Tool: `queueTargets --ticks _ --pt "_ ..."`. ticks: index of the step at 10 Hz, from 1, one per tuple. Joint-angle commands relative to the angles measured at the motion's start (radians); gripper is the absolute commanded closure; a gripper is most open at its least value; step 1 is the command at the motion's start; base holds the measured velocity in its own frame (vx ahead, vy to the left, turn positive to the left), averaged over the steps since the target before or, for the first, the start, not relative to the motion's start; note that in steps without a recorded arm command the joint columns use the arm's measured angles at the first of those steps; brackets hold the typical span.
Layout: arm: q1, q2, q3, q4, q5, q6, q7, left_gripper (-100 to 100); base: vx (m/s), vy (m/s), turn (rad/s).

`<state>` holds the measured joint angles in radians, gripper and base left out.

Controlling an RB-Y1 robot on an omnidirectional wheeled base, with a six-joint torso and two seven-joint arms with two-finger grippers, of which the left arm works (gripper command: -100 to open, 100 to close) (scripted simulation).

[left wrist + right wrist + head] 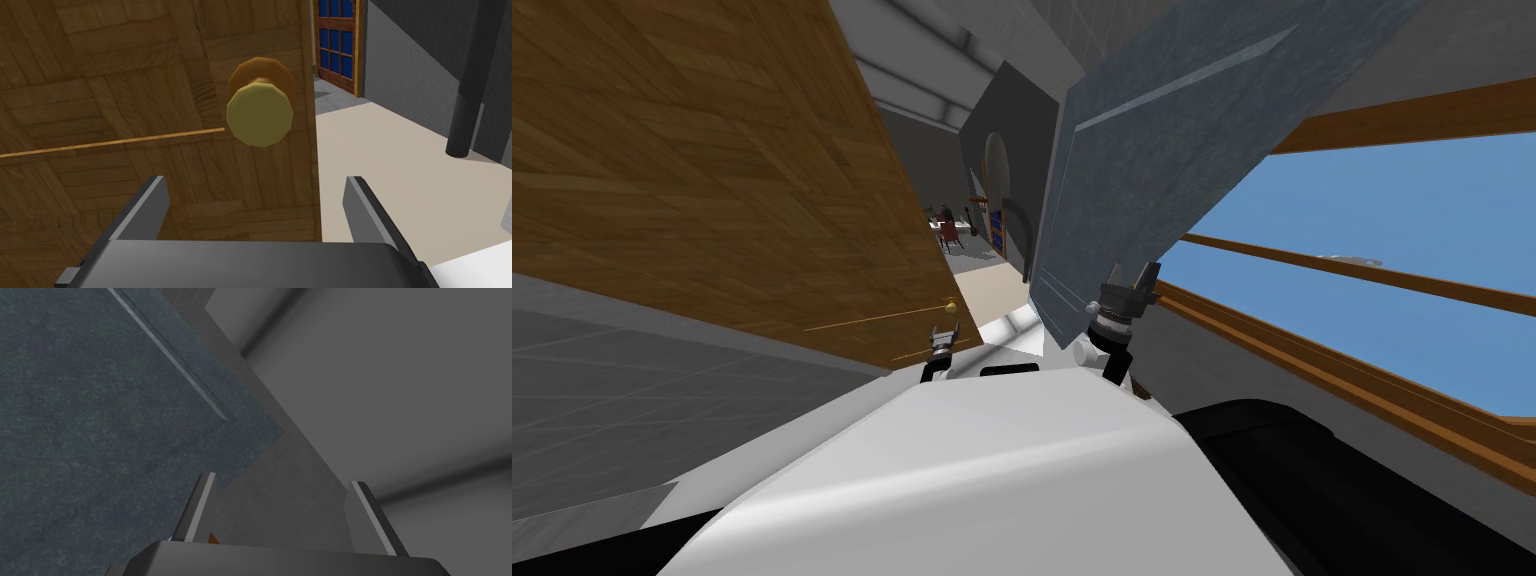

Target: Pull the door open

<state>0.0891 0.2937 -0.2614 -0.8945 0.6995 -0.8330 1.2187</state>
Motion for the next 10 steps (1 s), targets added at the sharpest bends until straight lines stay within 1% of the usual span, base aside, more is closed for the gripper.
queueTargets --ticks 1,4,5,6,7,9,10 --pt "0.001 0.002 -0.01 -0.003 0.015 0.0 0.047 -100 -0.068 0.016 -0.045" --pt "0.001 0.004 -0.023 -0.008 0.036 -0.001 0.107 -100 -0.06 0.018 -0.037" --pt "0.001 0.003 -0.02 -0.007 0.032 -0.001 0.093 -100 -0.023 0.008 -0.006" --pt "0.008 0.023 -0.011 0.008 0.04 -0.013 0.121 -100 0.112 0.005 -0.189" --pt "0.01 0.028 -0.009 0.011 0.042 -0.016 0.127 -100 0.202 -0.031 -0.115" --pt "0.017 0.05 0.002 0.028 0.051 -0.028 0.153 -100 0.211 -0.008 -0.094" --pt "0.021 0.061 0.007 0.036 0.055 -0.035 0.166 -100 0.224 0.042 -0.125"
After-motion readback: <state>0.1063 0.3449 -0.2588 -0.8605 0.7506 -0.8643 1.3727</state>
